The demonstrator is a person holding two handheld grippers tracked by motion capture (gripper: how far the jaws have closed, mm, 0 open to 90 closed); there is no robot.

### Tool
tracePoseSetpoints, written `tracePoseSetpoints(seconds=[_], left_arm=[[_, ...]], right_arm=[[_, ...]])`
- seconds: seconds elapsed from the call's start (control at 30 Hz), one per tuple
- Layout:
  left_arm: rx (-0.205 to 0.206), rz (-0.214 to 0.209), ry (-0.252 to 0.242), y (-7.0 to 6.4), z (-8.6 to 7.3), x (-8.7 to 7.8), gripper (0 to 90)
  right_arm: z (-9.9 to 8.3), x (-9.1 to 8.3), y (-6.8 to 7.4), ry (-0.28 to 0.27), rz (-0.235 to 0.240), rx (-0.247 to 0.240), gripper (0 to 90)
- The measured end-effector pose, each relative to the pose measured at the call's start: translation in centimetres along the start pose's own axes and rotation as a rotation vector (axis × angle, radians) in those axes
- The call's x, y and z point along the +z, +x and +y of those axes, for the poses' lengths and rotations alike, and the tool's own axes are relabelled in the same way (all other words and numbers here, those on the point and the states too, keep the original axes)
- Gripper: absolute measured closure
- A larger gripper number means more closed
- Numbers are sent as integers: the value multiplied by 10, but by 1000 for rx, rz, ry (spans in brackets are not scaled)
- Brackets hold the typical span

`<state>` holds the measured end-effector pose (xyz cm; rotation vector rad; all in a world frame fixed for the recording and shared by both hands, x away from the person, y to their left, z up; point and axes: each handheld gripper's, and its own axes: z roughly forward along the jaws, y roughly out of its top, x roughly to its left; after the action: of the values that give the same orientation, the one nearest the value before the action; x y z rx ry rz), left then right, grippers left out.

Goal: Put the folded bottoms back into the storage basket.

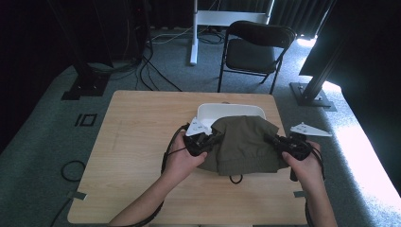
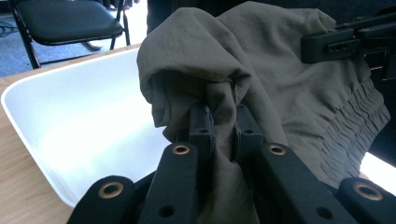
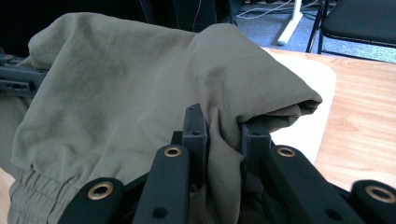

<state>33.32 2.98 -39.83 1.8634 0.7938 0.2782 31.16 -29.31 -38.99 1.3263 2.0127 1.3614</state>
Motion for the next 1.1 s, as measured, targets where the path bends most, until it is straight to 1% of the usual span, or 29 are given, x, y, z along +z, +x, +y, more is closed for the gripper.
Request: tracePoseSetpoints(seconds=[0.1,0.17,0.23,0.37,0.47,0.57,0.6,0.63,0.67,0.77,0.8,0.87,0.93,0.97,1.03,1.1], left_arm=[[2,4,-2,4,5,3,836],[-4,7,-2,8,8,6,836],[-18,3,-4,12,11,8,836],[-30,5,-5,20,18,13,836],[-46,9,-11,26,21,18,836],[-64,8,-17,32,24,23,836],[-64,8,-17,32,24,23,836],[-69,7,-22,35,27,26,836],[-74,9,-24,38,30,29,836],[-71,16,-30,44,38,35,836],[-76,14,-35,47,41,37,836],[-89,27,-37,51,44,41,836],[-96,25,-37,53,45,43,837],[-108,40,-36,56,46,48,836],[-121,44,-30,60,47,53,836],[-136,61,-21,65,46,58,837]], right_arm=[[7,4,-2,3,-8,-2,768],[11,6,-3,4,-10,0,768],[15,8,-4,1,-14,3,768],[22,15,-9,-8,-14,28,768],[25,22,-12,-8,-16,44,769],[30,27,-16,-6,-29,54,768],[30,27,-16,-6,-29,54,768],[32,29,-18,-6,-33,59,768],[36,33,-22,-4,-47,66,769],[42,39,-27,-6,-65,79,768],[44,41,-29,-6,-69,87,768],[47,46,-32,-7,-76,98,769],[49,51,-35,-6,-77,115,769],[50,54,-36,-5,-82,117,769],[53,60,-38,1,-85,125,769],[55,66,-40,8,-87,133,768]])
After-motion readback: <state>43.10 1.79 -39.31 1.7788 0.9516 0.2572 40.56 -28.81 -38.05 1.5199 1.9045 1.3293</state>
